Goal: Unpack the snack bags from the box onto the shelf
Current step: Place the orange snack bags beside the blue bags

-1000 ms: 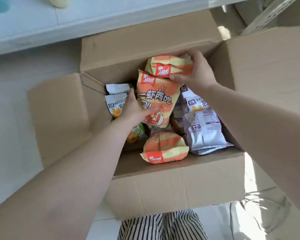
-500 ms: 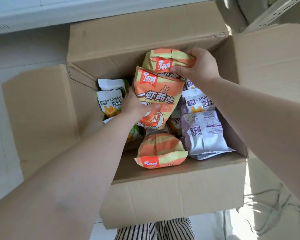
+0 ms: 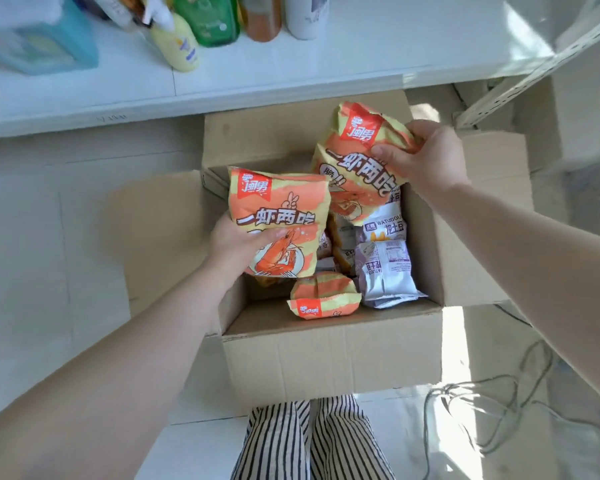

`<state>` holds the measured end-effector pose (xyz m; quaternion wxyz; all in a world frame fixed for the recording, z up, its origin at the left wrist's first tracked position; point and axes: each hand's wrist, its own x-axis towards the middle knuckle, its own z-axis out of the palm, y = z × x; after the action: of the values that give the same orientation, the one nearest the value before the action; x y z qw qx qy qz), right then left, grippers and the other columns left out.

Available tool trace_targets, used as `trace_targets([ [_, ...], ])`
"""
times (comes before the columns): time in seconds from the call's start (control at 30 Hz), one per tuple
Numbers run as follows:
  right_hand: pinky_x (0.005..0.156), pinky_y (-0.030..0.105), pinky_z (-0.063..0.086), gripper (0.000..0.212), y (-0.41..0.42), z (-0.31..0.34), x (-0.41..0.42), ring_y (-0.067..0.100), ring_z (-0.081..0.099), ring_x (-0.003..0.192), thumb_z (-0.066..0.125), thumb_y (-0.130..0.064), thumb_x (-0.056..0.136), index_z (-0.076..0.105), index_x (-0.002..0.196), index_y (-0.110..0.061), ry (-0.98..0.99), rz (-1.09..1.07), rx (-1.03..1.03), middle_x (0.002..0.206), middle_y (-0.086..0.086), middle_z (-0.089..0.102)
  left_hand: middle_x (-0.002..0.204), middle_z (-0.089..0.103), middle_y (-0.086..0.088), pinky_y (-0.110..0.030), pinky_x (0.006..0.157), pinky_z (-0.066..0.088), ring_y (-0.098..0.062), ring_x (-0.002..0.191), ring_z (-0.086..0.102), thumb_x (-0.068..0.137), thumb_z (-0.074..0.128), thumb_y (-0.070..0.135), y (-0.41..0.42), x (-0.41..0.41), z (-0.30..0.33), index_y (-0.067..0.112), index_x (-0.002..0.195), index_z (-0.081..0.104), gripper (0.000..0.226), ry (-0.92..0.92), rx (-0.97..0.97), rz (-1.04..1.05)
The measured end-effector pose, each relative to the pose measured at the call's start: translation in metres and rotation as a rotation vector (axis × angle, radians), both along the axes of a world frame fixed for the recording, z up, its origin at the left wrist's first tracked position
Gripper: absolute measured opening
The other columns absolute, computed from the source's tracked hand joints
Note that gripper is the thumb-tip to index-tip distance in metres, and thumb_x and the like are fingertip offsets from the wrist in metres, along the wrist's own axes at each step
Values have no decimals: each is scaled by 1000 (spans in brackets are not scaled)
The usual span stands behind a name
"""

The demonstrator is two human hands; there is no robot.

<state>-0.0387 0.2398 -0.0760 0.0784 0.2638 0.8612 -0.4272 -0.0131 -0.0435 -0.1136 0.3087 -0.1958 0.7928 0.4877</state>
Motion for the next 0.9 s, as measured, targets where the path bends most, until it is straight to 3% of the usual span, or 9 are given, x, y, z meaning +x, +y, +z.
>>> trace_targets([
  [0.1,71,40,56,43,0,68,5,23,65,76,87,-50,63,60,73,-19,-53,31,-42,80,5,69,87,68,10,-16,57,50,-1,72,67,70,85,27,-19,0,62,25,93,66,29,-39,33,57],
  [0.17,82,41,57,37,-2,115,7,20,65,81,88,-41,66,63,84,-19,-99,34,-95,80,-2,66,87,70,8,-15,56,51,3,64,67,73,82,23,-32,3,104,23,94,67,26,-56,72,88],
  [0.27,88,33,55,67,0,187,10,17,67,86,87,-38,62,63,118,-8,-325,47,-244,88,-2,68,84,73,14,-22,70,52,1,70,69,75,80,23,-50,10,162,24,92,69,20,-63,130,117],
  [0.33,82,32,58,71,3,228,14,18,71,85,83,-38,57,63,117,-5,-455,105,-391,93,5,74,82,74,15,-25,74,51,-5,78,70,76,79,26,-57,16,196,25,92,68,19,-85,154,99],
  [0.43,64,25,60,49,-6,270,25,14,73,75,78,-29,66,64,107,-8,-507,105,-560,88,3,76,79,75,11,-26,73,50,-11,80,70,74,79,33,-55,31,240,25,94,68,24,-150,178,54],
  [0.6,63,37,61,46,-43,308,55,25,68,72,87,-14,62,64,101,-3,-372,-219,-596,96,13,73,84,76,3,-31,79,53,-18,81,72,63,83,41,-45,69,302,22,98,70,43,-235,183,75],
  [0.73,66,42,62,38,-66,329,78,25,72,66,81,-28,77,65,102,-5,-404,-342,-687,87,11,76,90,76,-2,-23,56,54,-18,75,74,64,85,39,-52,91,339,19,108,69,50,-258,213,151],
  [0.8,56,37,60,28,-75,341,89,24,72,61,71,-36,86,66,93,-9,-456,-244,-768,78,9,75,90,76,-3,-28,61,56,-21,76,74,63,87,38,-60,98,351,19,107,69,51,-256,206,188],
  [0.9,65,36,59,30,-87,354,103,25,74,73,71,-40,84,68,97,-12,-511,-86,-819,92,10,76,91,76,-5,-34,72,57,-23,79,73,65,85,37,-75,106,366,18,106,68,48,-243,189,225],
])
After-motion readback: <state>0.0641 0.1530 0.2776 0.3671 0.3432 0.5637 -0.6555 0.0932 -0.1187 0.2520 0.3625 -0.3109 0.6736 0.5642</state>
